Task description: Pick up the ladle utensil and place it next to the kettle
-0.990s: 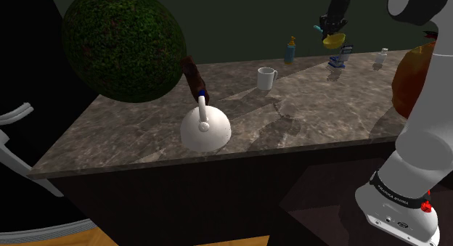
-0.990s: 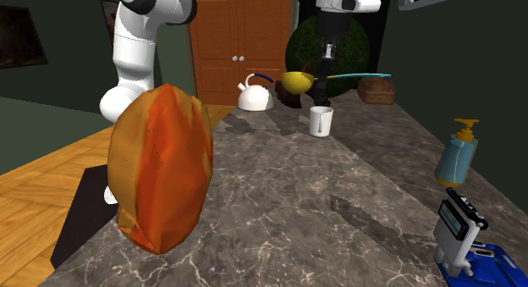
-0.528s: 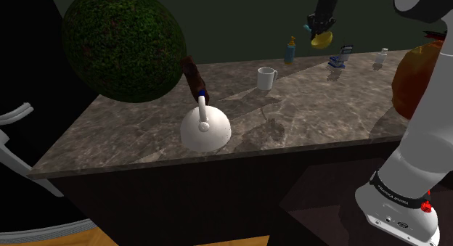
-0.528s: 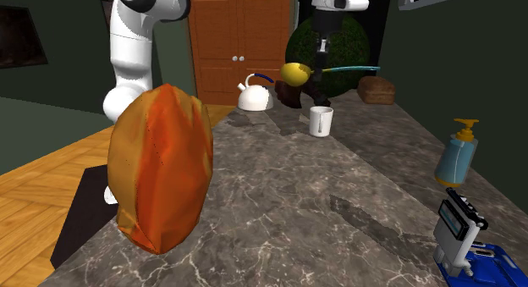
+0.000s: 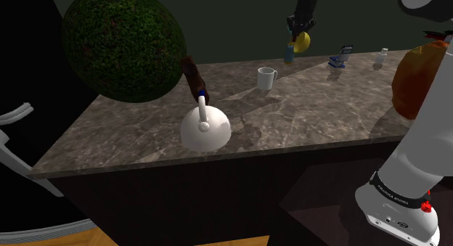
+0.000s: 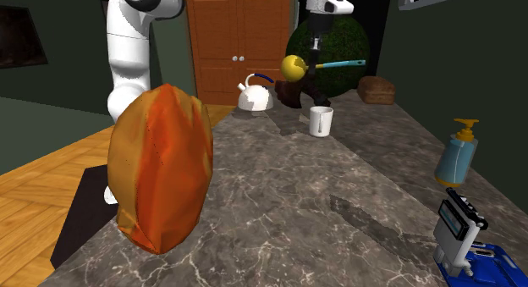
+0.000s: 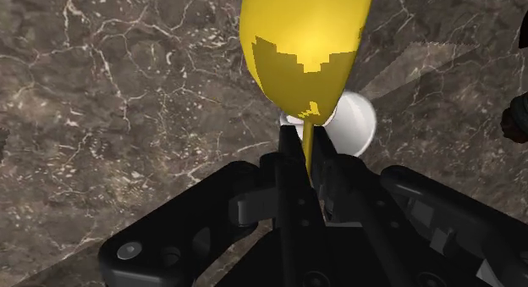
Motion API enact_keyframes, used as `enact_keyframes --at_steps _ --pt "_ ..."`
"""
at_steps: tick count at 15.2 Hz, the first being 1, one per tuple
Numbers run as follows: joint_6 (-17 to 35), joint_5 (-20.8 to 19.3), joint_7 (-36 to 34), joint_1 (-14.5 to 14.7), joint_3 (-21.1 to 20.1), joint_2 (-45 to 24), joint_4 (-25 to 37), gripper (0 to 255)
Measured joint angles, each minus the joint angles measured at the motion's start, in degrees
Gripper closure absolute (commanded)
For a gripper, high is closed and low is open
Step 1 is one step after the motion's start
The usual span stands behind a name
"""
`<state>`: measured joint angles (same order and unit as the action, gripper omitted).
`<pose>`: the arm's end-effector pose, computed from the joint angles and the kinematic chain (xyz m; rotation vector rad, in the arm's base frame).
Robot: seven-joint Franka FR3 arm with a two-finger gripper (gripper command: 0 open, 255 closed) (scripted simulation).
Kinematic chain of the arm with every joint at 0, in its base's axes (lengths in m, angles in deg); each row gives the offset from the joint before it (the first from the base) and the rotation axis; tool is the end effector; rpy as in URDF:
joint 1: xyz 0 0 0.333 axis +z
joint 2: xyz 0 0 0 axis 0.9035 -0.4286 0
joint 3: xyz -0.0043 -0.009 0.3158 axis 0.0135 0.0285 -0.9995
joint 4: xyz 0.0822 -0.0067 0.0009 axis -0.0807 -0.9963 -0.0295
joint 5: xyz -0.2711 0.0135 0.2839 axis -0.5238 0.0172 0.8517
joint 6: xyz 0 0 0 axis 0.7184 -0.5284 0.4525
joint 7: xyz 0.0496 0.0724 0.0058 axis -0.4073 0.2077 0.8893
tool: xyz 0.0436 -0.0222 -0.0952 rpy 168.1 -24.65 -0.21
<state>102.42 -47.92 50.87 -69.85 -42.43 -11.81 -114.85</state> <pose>0.5354 -0.2746 0.5840 -2.7821 0.9790 0.0270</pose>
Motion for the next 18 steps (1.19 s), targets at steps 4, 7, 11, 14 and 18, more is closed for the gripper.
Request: enact_keyframes --at_steps 4,7,11,14,18 --pt "1.1 0.1 -4.9 3.0 -2.0 -0.4 0.3 255" --pt "1.4 0.5 -8.5 5.0 -3.5 -1.8 2.1 255" --pt "1.7 1.0 -13.4 7.7 -5.5 -3.9 4.8 255" --pt "1.6 1.3 -16.8 9.6 -6.7 -5.5 7.3 255" --pt "1.2 2.1 -21.1 11.6 -8.3 -9.5 12.5 255"
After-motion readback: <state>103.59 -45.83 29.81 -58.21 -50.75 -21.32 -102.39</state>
